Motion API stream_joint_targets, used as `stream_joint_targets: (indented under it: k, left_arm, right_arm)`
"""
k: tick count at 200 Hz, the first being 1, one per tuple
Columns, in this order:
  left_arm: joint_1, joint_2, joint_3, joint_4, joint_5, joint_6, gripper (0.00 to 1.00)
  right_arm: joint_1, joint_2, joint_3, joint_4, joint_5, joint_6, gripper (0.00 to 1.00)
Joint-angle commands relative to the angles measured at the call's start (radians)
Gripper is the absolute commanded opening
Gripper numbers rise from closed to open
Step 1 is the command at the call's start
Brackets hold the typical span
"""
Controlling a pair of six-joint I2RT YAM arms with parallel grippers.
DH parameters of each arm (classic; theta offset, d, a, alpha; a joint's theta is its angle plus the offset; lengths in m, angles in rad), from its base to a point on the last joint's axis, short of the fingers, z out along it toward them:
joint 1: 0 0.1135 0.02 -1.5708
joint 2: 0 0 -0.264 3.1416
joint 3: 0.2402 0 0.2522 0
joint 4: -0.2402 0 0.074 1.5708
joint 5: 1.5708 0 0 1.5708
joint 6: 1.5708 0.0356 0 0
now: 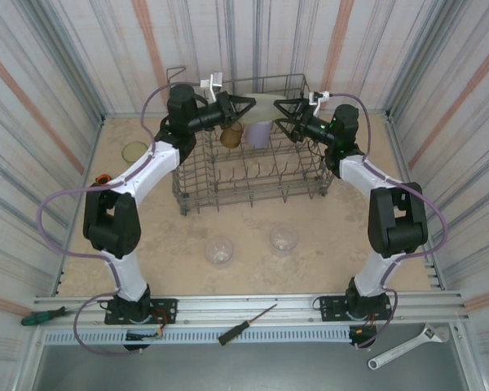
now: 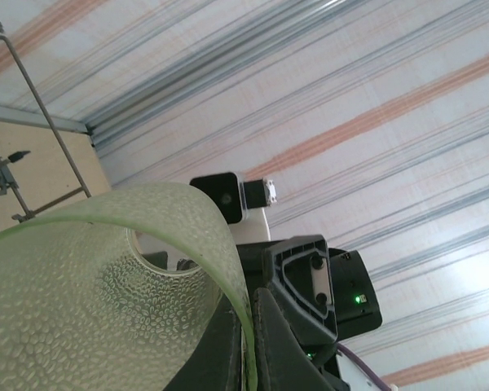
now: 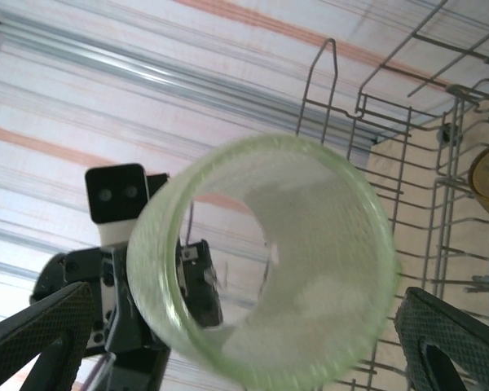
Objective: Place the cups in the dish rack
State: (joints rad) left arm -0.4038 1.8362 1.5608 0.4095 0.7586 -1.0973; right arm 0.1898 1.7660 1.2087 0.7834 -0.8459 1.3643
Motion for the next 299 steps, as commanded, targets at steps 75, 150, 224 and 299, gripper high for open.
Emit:
stream_joint_targets:
  k: [75, 150, 224, 299]
  left_arm:
    - [-0.009, 0.032, -0.022, 0.070, 0.035, -0.006, 0.00]
    - [-0.012, 0.047, -0.013, 0.055, 0.031, -0.010, 0.28]
    - [-0.010, -0.093, -0.068, -0.166, -0.040, 0.141, 0.91]
    - [-0.006, -0.342, -0.185, -0.525, -0.186, 0.293, 0.99]
  right_arm:
    - [0.017, 0.090, 0.027, 0.275, 0.005, 0.176, 0.76]
    - [0.026, 0.007, -0.004, 0.115, 0.028, 0.032, 0.45]
    - [-0.018, -0.062, -0.012, -0.020, 0.015, -0.064, 0.44]
    - [-0.079, -0.157, 0.053, -0.370, 0.047, -0.355, 0.45]
